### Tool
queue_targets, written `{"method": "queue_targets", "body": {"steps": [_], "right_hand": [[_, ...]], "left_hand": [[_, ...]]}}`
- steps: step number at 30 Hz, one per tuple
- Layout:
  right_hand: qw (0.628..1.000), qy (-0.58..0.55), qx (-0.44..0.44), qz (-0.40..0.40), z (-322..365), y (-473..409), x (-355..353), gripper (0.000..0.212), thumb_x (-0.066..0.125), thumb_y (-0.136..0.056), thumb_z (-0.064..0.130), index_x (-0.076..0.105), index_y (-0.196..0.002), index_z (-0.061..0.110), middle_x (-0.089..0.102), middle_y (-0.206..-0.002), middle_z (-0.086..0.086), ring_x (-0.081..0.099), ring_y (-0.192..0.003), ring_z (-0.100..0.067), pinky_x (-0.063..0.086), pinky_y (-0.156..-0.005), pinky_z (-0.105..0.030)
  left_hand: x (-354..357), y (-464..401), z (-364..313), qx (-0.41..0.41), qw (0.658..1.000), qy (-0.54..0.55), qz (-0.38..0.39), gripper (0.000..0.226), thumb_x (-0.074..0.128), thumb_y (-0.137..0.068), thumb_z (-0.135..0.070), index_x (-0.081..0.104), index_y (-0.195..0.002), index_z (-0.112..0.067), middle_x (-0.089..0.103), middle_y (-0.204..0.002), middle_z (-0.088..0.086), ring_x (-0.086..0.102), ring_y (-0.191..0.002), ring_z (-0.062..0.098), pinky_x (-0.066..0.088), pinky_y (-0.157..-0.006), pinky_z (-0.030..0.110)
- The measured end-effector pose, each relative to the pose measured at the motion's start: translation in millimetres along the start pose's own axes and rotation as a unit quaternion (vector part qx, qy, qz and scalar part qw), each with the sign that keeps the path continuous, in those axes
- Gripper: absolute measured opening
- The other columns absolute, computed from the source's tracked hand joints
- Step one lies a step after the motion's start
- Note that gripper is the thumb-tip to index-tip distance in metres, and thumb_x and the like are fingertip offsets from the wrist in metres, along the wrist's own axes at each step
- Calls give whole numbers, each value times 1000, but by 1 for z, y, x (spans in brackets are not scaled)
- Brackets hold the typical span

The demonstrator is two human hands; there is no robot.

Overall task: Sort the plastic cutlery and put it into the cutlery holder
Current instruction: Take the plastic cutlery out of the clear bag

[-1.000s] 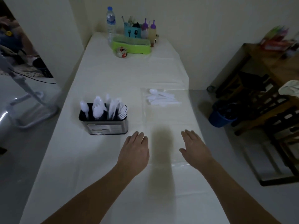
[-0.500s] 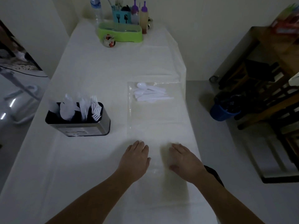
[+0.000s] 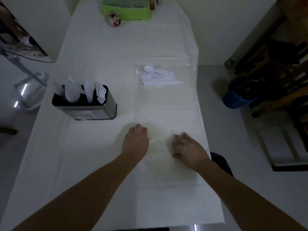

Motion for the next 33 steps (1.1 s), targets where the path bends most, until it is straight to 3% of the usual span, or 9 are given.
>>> {"method": "queue_targets", "body": {"steps": [3, 6, 8, 14, 18, 22, 27, 29, 33], "right_hand": [[997, 18, -4, -81, 14, 6, -17, 17, 73, -76, 23, 75, -90, 14, 69, -116, -13, 63, -107, -39, 58, -83, -43], [993, 34, 14, -112, 21, 10, -23, 23, 54, -82, 22, 75, -84, 14, 72, -105, -10, 67, -100, -35, 60, -72, -38], [992, 44, 30, -113, 26, 13, -25, 9, 69, -77, 15, 74, -84, 13, 72, -100, -7, 67, -96, -32, 58, -60, -34], [988, 79, 90, -98, 34, 16, -32, 34, 80, -42, -1, 66, -69, 14, 65, -74, -2, 61, -56, -24, 28, -41, -20], [989, 82, 83, -88, 50, 18, -34, 31, 82, -44, 2, 61, -64, 12, 56, -63, -4, 51, -38, -24, 22, -40, -20], [990, 72, 80, -89, 81, 23, -33, 27, 84, -47, 9, 61, -61, 12, 57, -60, -5, 48, -29, -26, 20, -38, -19], [994, 7, 100, -48, 132, 33, -20, 12, 70, -68, 3, 62, -76, 6, 61, -75, -12, 60, -47, -35, 33, -43, -29], [993, 3, 108, -52, 148, 36, -18, 14, 71, -67, 5, 61, -76, 7, 60, -74, -11, 61, -49, -35, 34, -43, -28], [994, -38, 97, -19, 185, 39, -5, 20, 44, -93, 11, 56, -108, 6, 59, -105, -13, 66, -88, -39, 39, -63, -33]], "left_hand": [[1, 3, 6, -31, 999, 10, 14, 39, 51, -95, -29, 49, -127, -8, 48, -126, 15, 49, -110, 32, 48, -89, 39], [1, 9, 14, -89, 995, 38, 28, 38, 49, -95, -28, 44, -125, -4, 47, -122, 18, 49, -109, 33, 42, -95, 38], [0, 16, 23, -158, 980, 118, 32, 41, 51, -96, -25, 41, -126, 1, 47, -123, 22, 51, -110, 37, 43, -97, 41], [18, 37, 54, -351, 880, 311, 81, 45, 53, -95, -32, 49, -120, 5, 61, -120, 21, 59, -112, 40, 48, -92, 40], [23, 48, 67, -365, 843, 386, 83, 33, 59, -88, -31, 69, -79, -1, 71, -83, 18, 69, -83, 36, 55, -77, 37], [25, 70, 85, -407, 734, 541, 52, 23, 68, -87, -24, 61, -72, -8, 67, -76, 14, 69, -68, 29, 58, -72, 41], [33, 115, 119, -445, 639, 627, 20, 28, 73, -87, -28, 63, -79, -3, 65, -76, 15, 63, -59, 24, 51, -51, 29], [35, 135, 131, -465, 615, 636, 11, 31, 75, -85, -33, 63, -82, -4, 67, -80, 13, 65, -68, 27, 54, -58, 33], [39, 167, 145, -459, 579, 673, 23, 48, 76, -81, -45, 68, -91, 2, 72, -83, 22, 69, -78, 30, 58, -69, 37]]}}
Point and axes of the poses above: each hand's wrist, its own y-axis away from the middle knuckle, its own x-axis out of the palm, z = x × y, the point moved 9 cm from there along -y, towards the middle knuckle
